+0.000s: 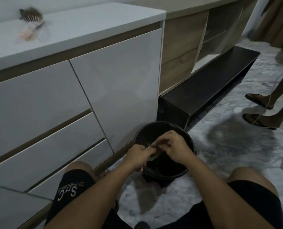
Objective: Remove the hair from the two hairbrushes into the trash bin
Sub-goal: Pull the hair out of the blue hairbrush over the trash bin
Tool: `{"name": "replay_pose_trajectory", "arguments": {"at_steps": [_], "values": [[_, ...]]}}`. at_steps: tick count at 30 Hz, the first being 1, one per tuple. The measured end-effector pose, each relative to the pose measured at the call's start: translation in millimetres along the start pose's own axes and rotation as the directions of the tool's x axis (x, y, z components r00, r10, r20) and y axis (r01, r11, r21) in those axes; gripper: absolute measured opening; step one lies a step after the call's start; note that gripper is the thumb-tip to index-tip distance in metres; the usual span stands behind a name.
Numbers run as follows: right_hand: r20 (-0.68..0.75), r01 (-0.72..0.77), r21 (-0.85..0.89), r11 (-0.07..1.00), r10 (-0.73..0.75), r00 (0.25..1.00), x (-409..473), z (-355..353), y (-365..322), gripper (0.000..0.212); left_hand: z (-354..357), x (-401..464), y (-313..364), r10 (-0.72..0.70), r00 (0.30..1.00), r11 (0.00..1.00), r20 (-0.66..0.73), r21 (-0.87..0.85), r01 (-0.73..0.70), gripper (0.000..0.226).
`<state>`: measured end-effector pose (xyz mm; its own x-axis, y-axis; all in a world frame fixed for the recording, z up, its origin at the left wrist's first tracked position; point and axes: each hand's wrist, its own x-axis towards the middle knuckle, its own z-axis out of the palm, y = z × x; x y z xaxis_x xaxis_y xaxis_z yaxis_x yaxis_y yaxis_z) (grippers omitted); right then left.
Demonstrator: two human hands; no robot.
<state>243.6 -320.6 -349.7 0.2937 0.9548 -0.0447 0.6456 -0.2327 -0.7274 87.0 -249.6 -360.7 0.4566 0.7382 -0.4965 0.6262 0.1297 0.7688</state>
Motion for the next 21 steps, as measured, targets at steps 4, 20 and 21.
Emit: {"name": "replay_pose_trajectory", "arguments": {"at_steps": [4, 20, 21], "values": [[-0.138, -0.081, 0.129, 0.988, 0.099, 0.986, 2, -5, 1, 0.027, -1, 0, -5, -0.016, 1.0, 1.0, 0.012, -0.022, 0.017, 0.038], [-0.059, -0.255, 0.32, 0.912, 0.288, 0.956, -5, -5, -6, 0.05, -2, -9, -2, 0.152, 0.983, 0.949, -0.1, 0.292, -0.117, 0.04], [-0.07, -0.233, 0.258, 0.938, 0.259, 0.963, -5, -3, -5, 0.048, -2, -10, -1, 0.169, 0.979, 0.937, -0.115, 0.327, -0.123, 0.041]]}}
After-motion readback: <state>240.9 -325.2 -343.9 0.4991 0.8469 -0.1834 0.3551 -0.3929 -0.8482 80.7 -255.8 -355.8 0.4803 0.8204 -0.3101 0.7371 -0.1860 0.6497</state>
